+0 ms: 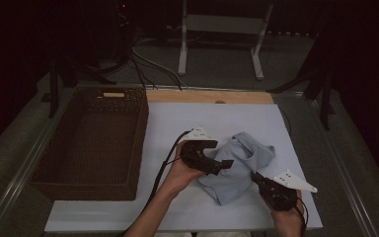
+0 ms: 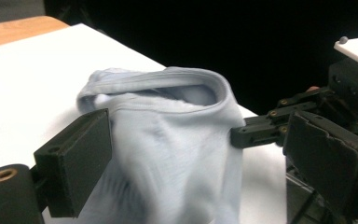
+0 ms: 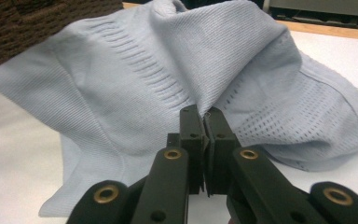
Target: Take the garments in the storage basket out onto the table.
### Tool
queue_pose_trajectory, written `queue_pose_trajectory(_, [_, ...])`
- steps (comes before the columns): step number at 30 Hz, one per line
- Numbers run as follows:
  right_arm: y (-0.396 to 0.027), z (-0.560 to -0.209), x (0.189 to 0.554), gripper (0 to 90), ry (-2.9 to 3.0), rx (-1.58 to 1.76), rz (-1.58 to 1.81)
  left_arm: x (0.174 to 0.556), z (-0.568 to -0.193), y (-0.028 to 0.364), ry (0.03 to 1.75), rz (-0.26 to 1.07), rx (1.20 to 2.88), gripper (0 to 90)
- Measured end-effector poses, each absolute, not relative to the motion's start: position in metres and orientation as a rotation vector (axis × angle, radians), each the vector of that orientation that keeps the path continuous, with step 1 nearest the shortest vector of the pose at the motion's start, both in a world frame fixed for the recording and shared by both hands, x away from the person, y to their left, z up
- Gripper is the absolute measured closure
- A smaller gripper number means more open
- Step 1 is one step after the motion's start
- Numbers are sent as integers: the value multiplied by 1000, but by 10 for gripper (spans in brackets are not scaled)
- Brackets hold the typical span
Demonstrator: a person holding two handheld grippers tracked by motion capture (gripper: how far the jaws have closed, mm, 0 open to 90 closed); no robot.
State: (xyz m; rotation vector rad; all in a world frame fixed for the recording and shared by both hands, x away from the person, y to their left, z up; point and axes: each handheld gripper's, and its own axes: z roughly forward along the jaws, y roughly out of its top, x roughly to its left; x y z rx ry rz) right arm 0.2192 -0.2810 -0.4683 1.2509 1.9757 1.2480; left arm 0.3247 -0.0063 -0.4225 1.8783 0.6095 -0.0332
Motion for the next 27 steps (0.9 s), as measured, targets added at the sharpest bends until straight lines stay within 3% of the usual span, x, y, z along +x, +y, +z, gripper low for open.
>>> queue_pose_trajectory(22, [-310,-470,226,875,1926,1373,1107,301,-438,46,643,127,1870,37])
queue_pose_trajectory(27, [-306,-470,227,806,1937,1365,1089,297,-444,55,655,127,1873,37])
